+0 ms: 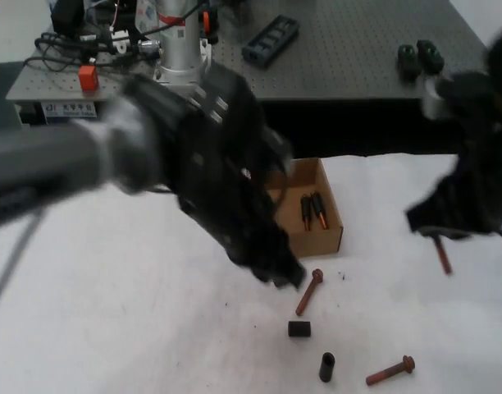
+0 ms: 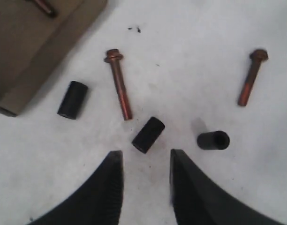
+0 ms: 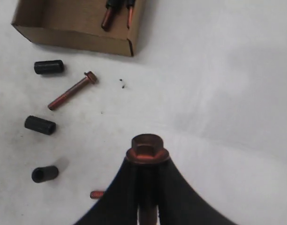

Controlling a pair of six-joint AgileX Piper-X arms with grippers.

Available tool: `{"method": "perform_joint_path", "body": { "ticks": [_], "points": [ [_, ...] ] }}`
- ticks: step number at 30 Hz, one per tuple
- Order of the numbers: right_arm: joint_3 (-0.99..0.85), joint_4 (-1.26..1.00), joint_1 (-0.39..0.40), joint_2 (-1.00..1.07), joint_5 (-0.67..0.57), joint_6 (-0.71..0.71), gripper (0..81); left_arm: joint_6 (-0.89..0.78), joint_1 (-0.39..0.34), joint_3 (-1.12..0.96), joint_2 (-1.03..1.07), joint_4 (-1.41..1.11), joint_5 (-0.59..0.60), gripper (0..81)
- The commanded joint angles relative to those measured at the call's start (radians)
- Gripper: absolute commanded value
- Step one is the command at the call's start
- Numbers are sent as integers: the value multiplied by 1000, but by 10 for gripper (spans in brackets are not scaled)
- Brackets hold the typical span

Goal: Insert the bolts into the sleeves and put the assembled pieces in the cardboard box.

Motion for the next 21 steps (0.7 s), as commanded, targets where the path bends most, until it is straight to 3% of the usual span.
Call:
{"method": "perform_joint_path", "body": {
  "ticks": [1,5,21],
  "points": [
    [55,-3,-47,-53,-55,6,34,20,-1,-10,-9,5,9,252],
    [113,-3,-79,-79,-92,8,34,234,-35,-60,51,10,-70,252],
    [137,-16,-83,-79,-109,27,34,334,-52,-130,199,80,-70,252]
  ]
}}
